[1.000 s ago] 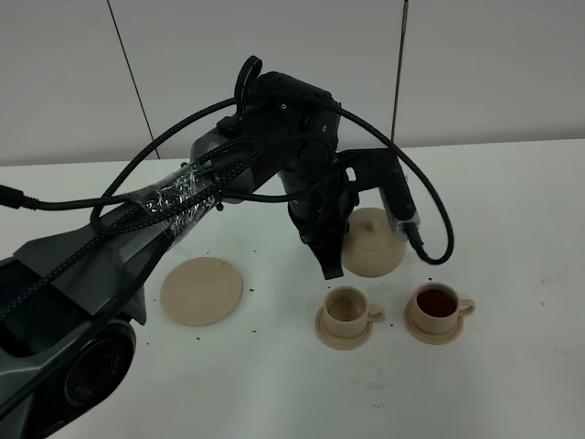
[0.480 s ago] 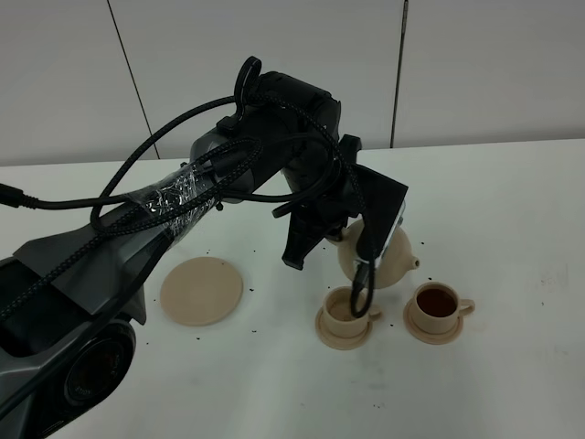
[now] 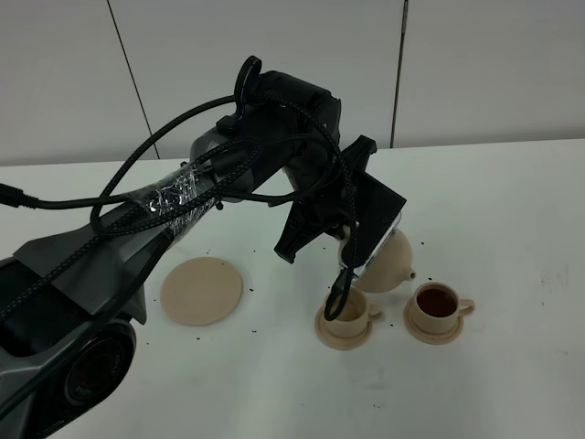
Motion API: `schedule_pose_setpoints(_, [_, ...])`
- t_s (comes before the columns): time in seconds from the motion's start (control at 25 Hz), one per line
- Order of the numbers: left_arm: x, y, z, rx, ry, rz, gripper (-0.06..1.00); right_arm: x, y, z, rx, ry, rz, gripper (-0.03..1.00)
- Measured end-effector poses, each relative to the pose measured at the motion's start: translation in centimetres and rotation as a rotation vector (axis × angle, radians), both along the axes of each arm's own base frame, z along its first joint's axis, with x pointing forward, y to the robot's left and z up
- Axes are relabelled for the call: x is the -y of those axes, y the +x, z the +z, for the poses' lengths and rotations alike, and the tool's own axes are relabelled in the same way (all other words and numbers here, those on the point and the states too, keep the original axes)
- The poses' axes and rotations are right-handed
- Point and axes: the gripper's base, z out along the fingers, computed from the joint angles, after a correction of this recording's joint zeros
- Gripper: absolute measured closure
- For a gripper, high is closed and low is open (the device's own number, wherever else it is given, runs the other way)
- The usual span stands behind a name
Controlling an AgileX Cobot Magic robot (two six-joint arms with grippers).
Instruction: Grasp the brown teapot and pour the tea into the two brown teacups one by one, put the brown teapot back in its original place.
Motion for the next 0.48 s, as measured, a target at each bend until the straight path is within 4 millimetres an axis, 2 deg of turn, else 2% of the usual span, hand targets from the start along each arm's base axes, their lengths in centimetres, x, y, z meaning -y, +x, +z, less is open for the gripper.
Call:
schedule_pose_setpoints(0.24, [0.1, 0.1, 1.3, -0.016, -0.063, 0.031, 0.78, 0.0, 0.0, 0.0, 0.000, 0.000, 0.000, 0.72])
schedule_pose_setpoints(0.48, [-0.5, 0.1, 1.2, -0.056, -0.053, 0.059, 0.78, 0.0, 0.0, 0.0, 0.000, 0.000, 0.000, 0.72])
